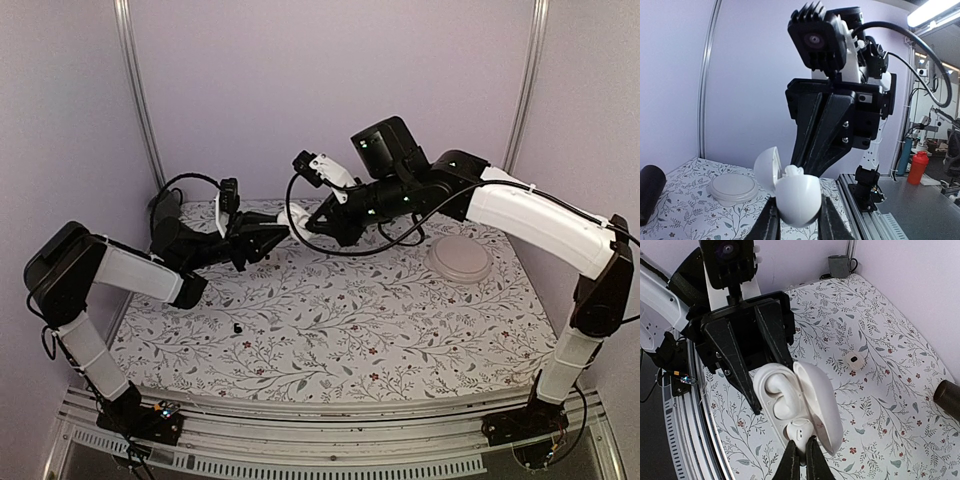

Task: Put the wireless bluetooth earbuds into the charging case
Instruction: Insert the right earbud into the right side groove of the charging case.

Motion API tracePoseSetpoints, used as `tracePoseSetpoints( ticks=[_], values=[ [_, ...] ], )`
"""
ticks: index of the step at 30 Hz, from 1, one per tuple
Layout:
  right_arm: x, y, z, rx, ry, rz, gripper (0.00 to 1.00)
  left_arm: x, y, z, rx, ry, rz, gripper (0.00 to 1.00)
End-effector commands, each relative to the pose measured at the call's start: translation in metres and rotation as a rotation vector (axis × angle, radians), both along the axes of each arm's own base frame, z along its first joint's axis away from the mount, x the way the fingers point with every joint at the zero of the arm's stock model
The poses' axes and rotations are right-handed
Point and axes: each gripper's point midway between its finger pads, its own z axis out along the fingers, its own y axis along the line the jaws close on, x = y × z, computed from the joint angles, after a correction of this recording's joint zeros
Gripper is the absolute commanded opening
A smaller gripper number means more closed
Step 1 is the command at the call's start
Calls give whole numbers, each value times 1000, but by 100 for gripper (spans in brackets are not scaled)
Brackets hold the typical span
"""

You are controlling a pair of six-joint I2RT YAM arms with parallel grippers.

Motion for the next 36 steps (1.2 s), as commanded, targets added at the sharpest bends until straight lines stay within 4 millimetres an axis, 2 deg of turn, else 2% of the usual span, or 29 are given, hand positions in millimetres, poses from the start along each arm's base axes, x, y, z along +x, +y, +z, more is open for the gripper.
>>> tracePoseSetpoints(
  ticks=[1, 8, 17, 20, 33, 36],
  values=[
    [-1, 7, -52, -129, 70, -7, 6, -57, 17, 69, -190, -350, -39, 0],
    [1, 9, -50, -130, 74, -10, 6, -58, 16, 69, -187, -351, -43, 0],
    [0, 11, -34, -66, 61, -15, 6, -43, 16, 61, -204, -236, -14, 0],
    [0, 13, -30, -49, 62, -13, 13, -37, 17, 61, -231, -185, -2, 0],
    [3, -1, 8, 34, 25, -74, 18, -14, 34, 77, -359, -44, 127, 0],
    [2, -6, 16, 71, 25, -72, 23, -13, 35, 80, -372, -40, 130, 0]
  ],
)
